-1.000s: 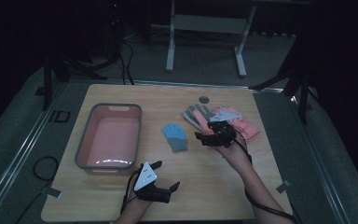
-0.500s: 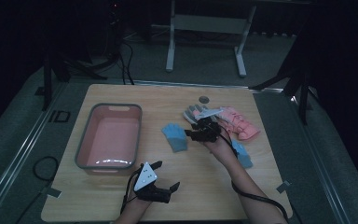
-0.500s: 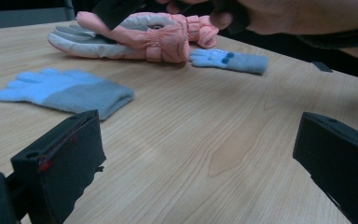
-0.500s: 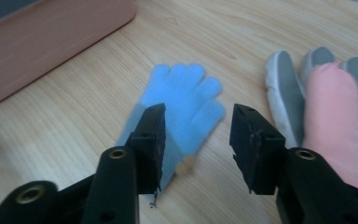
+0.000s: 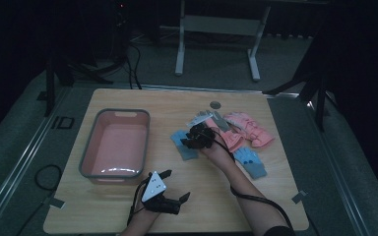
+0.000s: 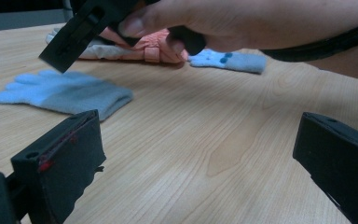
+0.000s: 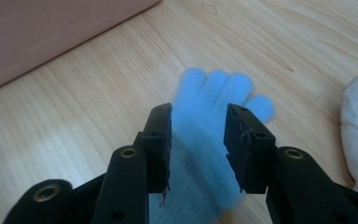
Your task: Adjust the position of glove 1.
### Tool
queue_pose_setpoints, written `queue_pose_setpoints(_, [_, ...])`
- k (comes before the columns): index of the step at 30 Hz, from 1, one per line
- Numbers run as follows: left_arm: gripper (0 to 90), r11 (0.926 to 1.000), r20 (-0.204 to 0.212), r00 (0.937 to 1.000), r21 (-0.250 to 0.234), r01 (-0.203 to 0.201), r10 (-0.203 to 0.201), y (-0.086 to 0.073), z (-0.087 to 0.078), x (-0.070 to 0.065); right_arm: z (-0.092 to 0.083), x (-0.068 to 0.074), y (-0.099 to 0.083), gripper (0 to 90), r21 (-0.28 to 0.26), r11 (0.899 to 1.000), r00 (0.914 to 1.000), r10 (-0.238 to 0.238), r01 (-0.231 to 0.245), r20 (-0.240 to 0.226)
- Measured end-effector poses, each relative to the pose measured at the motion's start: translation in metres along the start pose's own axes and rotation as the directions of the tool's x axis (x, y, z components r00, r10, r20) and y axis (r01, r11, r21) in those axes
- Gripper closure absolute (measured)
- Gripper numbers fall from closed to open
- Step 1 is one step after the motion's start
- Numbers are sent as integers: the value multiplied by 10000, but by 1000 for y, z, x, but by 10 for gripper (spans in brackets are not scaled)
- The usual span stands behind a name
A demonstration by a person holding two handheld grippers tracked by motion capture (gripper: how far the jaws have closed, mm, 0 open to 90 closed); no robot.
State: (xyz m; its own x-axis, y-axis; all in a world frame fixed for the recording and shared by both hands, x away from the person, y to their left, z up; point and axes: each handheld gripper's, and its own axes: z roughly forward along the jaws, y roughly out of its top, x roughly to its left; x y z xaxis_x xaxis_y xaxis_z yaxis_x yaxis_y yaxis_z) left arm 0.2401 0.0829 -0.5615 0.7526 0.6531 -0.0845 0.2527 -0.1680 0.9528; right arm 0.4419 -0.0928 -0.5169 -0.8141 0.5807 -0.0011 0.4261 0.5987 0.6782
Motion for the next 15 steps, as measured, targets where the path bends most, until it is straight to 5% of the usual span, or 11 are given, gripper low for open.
queue_pose_setpoints(9, [18, 10000, 24, 10000, -8, 17, -17, 0, 0, 0, 26, -2, -9, 620, 752, 9971, 9995, -84, 61, 303])
queue_pose_setpoints(15, [19, 10000, 58, 10000, 8, 68, -68, 0, 0, 0, 28, -2, -18, 730, 37, 9996, 9991, 290, -292, 301])
